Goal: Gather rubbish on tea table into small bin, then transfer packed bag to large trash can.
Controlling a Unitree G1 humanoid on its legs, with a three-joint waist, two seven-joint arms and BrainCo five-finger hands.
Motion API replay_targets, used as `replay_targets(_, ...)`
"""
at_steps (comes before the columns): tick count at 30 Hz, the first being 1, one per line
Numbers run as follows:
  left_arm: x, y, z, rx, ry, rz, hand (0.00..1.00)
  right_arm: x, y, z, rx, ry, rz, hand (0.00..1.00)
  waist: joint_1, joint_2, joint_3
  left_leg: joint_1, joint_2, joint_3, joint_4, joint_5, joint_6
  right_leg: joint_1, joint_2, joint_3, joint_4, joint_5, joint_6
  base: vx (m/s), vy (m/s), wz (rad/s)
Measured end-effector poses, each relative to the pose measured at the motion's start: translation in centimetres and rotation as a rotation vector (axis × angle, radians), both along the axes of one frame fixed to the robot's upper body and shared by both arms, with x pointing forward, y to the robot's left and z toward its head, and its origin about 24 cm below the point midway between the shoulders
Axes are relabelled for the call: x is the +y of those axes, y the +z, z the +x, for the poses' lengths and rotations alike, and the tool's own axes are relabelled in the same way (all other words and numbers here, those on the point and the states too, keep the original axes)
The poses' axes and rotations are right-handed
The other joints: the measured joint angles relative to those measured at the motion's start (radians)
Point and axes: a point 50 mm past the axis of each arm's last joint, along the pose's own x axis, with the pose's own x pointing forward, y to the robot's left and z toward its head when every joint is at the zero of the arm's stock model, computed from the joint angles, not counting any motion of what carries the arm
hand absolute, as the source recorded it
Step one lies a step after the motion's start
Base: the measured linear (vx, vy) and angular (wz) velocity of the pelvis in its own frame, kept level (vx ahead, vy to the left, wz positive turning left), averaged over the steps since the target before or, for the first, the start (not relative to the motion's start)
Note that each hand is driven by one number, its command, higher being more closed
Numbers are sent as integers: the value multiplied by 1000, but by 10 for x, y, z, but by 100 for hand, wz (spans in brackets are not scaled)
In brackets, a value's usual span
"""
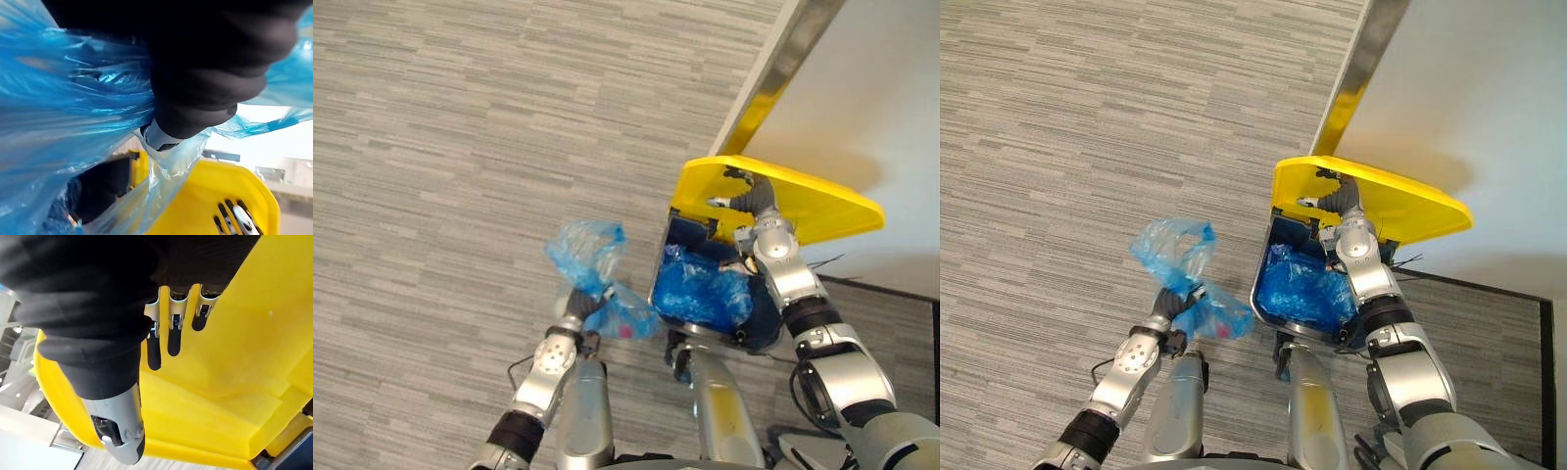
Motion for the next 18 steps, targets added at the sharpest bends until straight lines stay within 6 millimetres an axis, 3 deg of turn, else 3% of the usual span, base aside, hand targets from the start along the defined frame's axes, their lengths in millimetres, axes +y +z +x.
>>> replay_targets(4,-49,29,2,-114,-192,-27,100,3,6,4,-8,8,-7,0,-21,3,14,-12,-2,9,30,-6,11,0,0,12,-7,17,1,-21,89,-7)
replay_targets(6,-81,51,3,-190,-305,-50,100,5,13,6,-24,17,-9,0,-46,3,34,-10,-15,14,36,-7,20,-1,-9,19,6,16,3,-2,70,2)
replay_targets(9,-106,77,5,-272,-381,-93,100,7,23,8,-44,32,-18,0,-48,2,51,-2,-17,49,41,-14,32,-18,-11,52,23,14,4,-4,72,-22)
replay_targets(13,-112,87,11,-296,-374,-101,100,14,32,10,-64,60,-54,0,-67,2,64,2,-17,80,41,-20,42,-37,-10,81,34,14,5,4,40,-22)
replay_targets(15,-109,85,25,-281,-328,-65,100,13,38,11,-78,60,-61,0,-69,1,73,1,-17,100,45,-23,47,-54,-9,99,45,13,6,-22,30,-23)
replay_targets(18,-94,71,51,-216,-207,23,100,19,43,12,-88,85,-71,0,-97,0,90,-13,-17,113,52,-28,55,-77,-9,114,50,14,8,-28,20,-15)
